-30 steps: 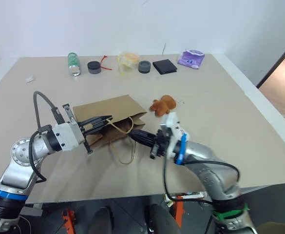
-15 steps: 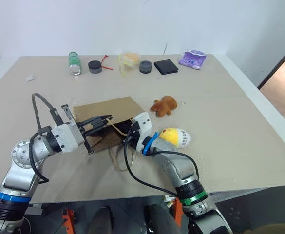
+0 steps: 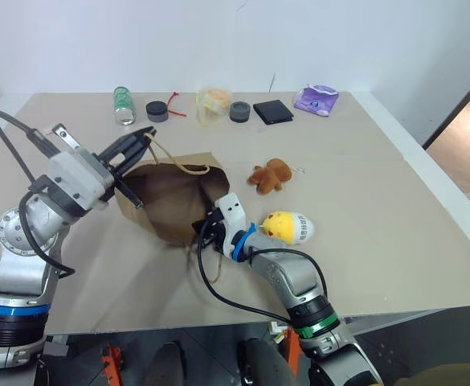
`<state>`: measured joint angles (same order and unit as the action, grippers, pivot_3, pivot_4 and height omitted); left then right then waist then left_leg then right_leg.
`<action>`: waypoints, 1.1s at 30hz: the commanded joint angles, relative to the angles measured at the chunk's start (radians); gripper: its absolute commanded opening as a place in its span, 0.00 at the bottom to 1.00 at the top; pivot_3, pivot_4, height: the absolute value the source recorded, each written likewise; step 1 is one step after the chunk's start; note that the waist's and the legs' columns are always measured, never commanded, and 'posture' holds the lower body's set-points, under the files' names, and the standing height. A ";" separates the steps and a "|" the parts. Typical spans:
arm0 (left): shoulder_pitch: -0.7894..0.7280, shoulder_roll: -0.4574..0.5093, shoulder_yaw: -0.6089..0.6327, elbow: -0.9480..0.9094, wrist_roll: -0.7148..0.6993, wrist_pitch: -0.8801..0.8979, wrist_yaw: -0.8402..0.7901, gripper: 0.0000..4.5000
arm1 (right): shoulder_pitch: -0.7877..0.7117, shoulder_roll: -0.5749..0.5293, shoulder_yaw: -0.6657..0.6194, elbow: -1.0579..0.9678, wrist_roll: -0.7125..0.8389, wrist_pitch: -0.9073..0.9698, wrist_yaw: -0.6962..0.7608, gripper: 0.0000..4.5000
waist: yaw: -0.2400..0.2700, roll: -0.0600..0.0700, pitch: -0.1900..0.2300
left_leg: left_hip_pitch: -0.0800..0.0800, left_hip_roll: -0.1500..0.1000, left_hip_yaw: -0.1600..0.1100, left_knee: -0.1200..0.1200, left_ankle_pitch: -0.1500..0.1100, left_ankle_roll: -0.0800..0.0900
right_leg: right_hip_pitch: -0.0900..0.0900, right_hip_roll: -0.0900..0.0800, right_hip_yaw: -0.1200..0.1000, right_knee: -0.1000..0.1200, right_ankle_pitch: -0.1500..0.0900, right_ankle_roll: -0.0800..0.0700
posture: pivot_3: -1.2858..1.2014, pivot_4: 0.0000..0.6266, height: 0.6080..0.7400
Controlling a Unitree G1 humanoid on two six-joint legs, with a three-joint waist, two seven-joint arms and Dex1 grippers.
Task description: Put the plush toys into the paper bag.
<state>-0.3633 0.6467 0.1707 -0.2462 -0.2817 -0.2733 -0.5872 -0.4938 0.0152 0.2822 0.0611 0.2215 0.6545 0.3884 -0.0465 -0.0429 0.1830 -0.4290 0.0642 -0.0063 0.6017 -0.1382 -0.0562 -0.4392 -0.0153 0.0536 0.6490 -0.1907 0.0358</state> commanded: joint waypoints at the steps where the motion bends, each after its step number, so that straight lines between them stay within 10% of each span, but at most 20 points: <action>1: -0.039 -0.008 0.046 -0.047 0.006 0.006 0.045 0.00 | 0.006 -0.003 0.012 0.017 -0.015 0.028 0.001 0.01 | 0.000 0.000 0.000 | 0.000 0.000 0.000 0.000 0.000 0.000 | 0.000 0.000 0.000 0.000 0.000 0.000 | 0.52 0.24 1.00; 16: 0.142 -0.046 -0.028 -0.098 0.057 -0.063 -0.017 0.00 | 0.057 -0.077 -0.048 -0.220 0.122 -0.232 0.262 0.01 | -0.001 0.000 0.000 | -0.002 0.000 0.000 -0.001 0.000 0.000 | -0.002 0.000 0.001 -0.001 0.000 0.000 | 0.52 0.24 1.00; 26: 0.191 -0.053 -0.026 -0.070 0.069 -0.119 -0.036 0.00 | -0.016 -0.542 -0.301 -0.371 0.416 0.023 0.515 0.98 | 0.002 0.001 0.001 | -0.001 -0.001 0.002 0.000 0.000 0.000 | -0.001 -0.003 0.000 -0.003 0.000 0.000 | 0.52 0.24 1.00; 33: 0.189 -0.050 -0.020 -0.067 0.062 -0.129 -0.038 0.00 | -0.027 -0.754 -0.250 -0.138 0.252 -0.026 0.588 0.98 | 0.001 0.001 0.001 | -0.001 -0.001 0.003 0.000 -0.001 0.001 | -0.002 -0.003 0.001 -0.003 0.000 0.000 | 0.52 0.24 1.00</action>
<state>-0.1639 0.5947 0.1285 -0.2983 -0.2105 -0.3870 -0.6266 -0.5208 -0.7162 0.0168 -0.0931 0.5025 0.6554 0.9431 -0.0452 -0.0420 0.1837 -0.4301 0.0626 -0.0036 0.6017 -0.1400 -0.0542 -0.4408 -0.0186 0.0542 0.6458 -0.1910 0.0356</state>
